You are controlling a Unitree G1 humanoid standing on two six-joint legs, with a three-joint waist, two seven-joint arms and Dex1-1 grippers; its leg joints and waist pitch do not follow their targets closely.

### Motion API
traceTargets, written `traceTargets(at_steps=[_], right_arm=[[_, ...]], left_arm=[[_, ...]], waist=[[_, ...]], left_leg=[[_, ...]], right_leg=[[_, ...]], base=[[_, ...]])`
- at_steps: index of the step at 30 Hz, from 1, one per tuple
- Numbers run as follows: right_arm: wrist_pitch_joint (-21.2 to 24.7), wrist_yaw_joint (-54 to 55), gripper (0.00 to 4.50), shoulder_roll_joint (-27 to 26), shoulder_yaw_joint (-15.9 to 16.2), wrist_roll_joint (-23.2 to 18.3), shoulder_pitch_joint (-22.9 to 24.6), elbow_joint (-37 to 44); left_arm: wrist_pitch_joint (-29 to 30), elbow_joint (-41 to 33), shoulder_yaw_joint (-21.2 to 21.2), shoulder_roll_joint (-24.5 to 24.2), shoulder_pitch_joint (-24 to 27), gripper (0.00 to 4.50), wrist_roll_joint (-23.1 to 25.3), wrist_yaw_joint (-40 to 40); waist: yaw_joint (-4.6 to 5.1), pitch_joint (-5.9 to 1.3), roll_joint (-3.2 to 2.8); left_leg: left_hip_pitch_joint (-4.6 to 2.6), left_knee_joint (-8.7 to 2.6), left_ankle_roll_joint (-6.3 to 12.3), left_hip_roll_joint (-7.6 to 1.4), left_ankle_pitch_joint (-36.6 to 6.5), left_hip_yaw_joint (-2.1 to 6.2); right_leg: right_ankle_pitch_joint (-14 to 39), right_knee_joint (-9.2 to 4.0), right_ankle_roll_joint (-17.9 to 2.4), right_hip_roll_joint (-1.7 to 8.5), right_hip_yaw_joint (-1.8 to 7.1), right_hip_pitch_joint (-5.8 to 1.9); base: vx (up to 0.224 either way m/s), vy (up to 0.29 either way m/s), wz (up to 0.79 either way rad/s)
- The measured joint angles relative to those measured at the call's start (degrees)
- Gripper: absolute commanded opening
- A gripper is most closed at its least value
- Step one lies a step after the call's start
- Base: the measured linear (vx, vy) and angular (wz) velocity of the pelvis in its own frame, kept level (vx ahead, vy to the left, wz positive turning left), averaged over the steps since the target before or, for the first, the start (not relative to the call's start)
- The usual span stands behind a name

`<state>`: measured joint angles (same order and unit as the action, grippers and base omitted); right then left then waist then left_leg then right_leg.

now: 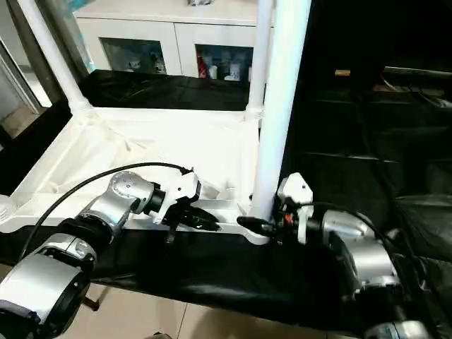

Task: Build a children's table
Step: Rotate leg to tighten

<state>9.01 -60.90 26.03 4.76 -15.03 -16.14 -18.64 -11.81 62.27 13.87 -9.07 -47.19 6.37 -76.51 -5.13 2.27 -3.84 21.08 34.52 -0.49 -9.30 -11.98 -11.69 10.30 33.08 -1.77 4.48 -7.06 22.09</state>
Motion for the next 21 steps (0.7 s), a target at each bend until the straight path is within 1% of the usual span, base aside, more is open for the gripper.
traceTargets(at_steps=[1,4,5,8,9,12,15,18,20,21], right_arm=[[0.0,1.4,2.67,-0.5,-0.3,0.3,0.0,-0.1],[-0.6,7.5,2.60,-2.9,-1.3,1.6,-0.8,-2.0],[-0.7,13.5,2.56,-5.2,-2.7,2.8,-2.6,-4.6],[-0.4,26.6,2.56,-10.4,-5.7,4.2,-5.9,-9.0],[-0.4,30.6,2.56,-11.6,-6.8,4.7,-7.0,-10.2],[-0.4,39.7,2.54,-14.3,-8.8,5.5,-9.8,-13.2],[-1.2,45.0,2.54,-16.0,-8.9,6.6,-11.8,-15.4],[-2.9,45.9,2.54,-16.5,-8.9,7.6,-12.3,-16.7],[-4.4,45.5,3.24,-16.5,-8.9,8.0,-12.3,-17.5],[-4.7,45.1,3.24,-16.4,-8.8,8.5,-12.3,-17.5]], left_arm=[[0.2,0.0,-0.1,0.3,0.0,0.00,0.0,1.3],[0.9,0.8,-0.3,1.5,-0.3,0.00,0.1,6.8],[1.7,2.0,-1.1,2.7,-0.9,0.00,0.3,11.9],[3.8,4.3,-2.0,6.1,-2.7,0.00,1.3,21.0],[4.4,4.6,-2.3,7.2,-3.0,0.00,1.3,23.8],[6.2,5.9,-2.9,10.3,-4.1,0.00,1.2,30.7],[6.8,6.6,-3.4,12.0,-4.7,0.00,1.2,33.6],[6.8,6.8,-3.5,12.1,-4.9,0.00,1.2,34.0],[6.7,7.2,-3.7,12.1,-5.0,0.00,1.2,34.0],[6.7,7.3,-3.7,12.1,-5.1,0.00,1.2,34.0]], waist=[[-0.01,0.00,0.00],[0.16,0.00,0.00],[0.44,-0.03,0.07],[1.79,-0.01,0.10],[2.00,-0.01,0.11],[2.38,-0.03,0.08],[2.54,-0.06,0.03],[2.70,-0.10,-0.06],[2.81,-0.11,-0.09],[2.83,-0.10,-0.09]], left_leg=[[-0.01,0.03,-0.01,0.00,0.0,0.00],[-0.09,0.06,-0.04,0.02,0.0,0.00],[-0.18,0.09,-0.10,0.02,0.0,0.00],[-0.20,0.10,-0.38,0.08,-0.1,0.00],[-0.19,0.10,-0.38,0.08,-0.1,0.00],[-0.16,0.08,-0.38,0.08,-0.1,0.00],[-0.15,-0.03,-0.09,0.08,0.1,0.00],[-0.12,-0.04,-0.06,0.08,0.0,0.00],[-0.12,-0.03,-0.06,0.09,0.0,0.00],[-0.12,-0.03,-0.06,0.09,0.0,0.00]], right_leg=[[0.0,0.01,0.0,0.00,0.00,-0.01],[0.0,-0.01,0.0,0.01,0.00,-0.09],[0.0,0.00,0.0,0.01,0.00,-0.13],[-0.1,-0.06,0.0,0.06,0.01,-0.17],[-0.1,-0.07,0.0,0.06,0.02,-0.17],[-0.1,-0.06,0.0,0.06,0.02,-0.16],[-0.1,-0.05,0.0,0.06,0.02,-0.13],[-0.1,-0.06,0.0,0.06,0.01,-0.11],[-0.1,-0.06,0.0,0.06,0.02,-0.11],[-0.1,-0.06,0.0,0.06,0.02,-0.11]], base=[[0.000,0.000,0.00],[0.000,0.000,0.00],[0.000,0.000,0.00],[0.000,0.000,0.00],[0.000,0.000,0.00],[0.000,0.000,0.00],[0.000,0.000,0.00],[0.000,0.000,0.00],[0.000,0.000,0.00],[0.000,0.000,0.00]])
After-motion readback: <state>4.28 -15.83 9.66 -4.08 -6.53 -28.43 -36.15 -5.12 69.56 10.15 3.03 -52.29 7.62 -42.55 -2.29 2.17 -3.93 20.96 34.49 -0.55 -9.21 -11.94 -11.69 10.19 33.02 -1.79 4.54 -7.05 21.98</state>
